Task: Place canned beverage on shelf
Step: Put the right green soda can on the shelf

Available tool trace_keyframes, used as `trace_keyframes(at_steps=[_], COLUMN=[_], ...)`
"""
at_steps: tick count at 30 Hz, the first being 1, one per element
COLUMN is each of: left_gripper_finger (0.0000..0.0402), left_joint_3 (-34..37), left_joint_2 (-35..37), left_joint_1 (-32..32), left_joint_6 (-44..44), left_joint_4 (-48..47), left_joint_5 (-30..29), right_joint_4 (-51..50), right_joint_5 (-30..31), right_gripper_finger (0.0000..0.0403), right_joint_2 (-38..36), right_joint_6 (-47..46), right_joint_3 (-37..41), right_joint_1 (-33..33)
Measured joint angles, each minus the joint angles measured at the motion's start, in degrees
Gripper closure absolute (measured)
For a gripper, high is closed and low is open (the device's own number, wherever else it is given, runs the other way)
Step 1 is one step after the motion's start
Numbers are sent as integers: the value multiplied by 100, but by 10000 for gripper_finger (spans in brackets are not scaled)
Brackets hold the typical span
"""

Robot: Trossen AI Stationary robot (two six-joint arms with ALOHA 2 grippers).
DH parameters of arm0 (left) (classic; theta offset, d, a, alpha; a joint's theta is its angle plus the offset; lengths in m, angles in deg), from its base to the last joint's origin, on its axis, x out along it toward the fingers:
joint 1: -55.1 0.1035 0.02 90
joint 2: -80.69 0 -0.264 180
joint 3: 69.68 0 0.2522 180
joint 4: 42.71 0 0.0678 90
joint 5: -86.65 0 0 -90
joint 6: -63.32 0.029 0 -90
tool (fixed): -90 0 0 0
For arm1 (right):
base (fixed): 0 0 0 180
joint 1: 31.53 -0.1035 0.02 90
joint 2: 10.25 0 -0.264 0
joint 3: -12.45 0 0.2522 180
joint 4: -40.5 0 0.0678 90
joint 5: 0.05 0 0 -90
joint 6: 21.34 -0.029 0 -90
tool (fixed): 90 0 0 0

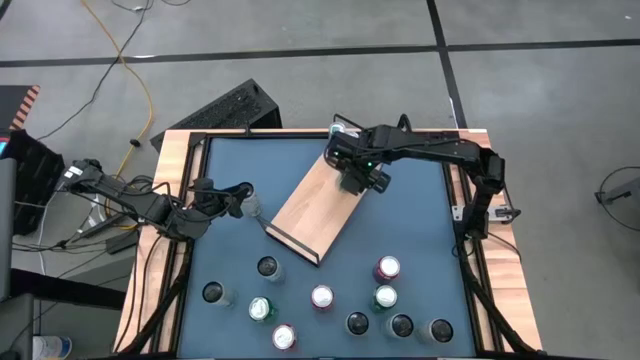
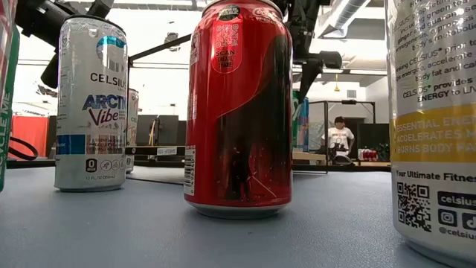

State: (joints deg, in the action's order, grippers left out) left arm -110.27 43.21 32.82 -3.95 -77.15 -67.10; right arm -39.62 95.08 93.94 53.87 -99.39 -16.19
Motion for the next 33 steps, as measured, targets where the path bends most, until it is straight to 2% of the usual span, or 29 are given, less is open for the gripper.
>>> trace_keyframes(at_steps=[5,13,17,26,33], left_gripper_finger=[207,207,207,207,207], left_joint_3=[0,0,0,0,0], left_joint_2=[-1,-1,-1,1,0], left_joint_1=[0,0,0,0,0], left_joint_6=[122,117,120,149,79], left_joint_4=[94,112,111,111,204], left_joint_5=[95,156,194,190,190], right_joint_4=[-8,-76,-74,44,224], right_joint_5=[-484,-551,-721,-678,-465], right_gripper_finger=[140,137,115,52,45], right_joint_2=[-1,-1,-3,-21,-125], right_joint_6=[-213,-328,-422,-671,-1331], right_joint_3=[0,0,0,-11,-137], right_joint_1=[57,56,57,55,3])
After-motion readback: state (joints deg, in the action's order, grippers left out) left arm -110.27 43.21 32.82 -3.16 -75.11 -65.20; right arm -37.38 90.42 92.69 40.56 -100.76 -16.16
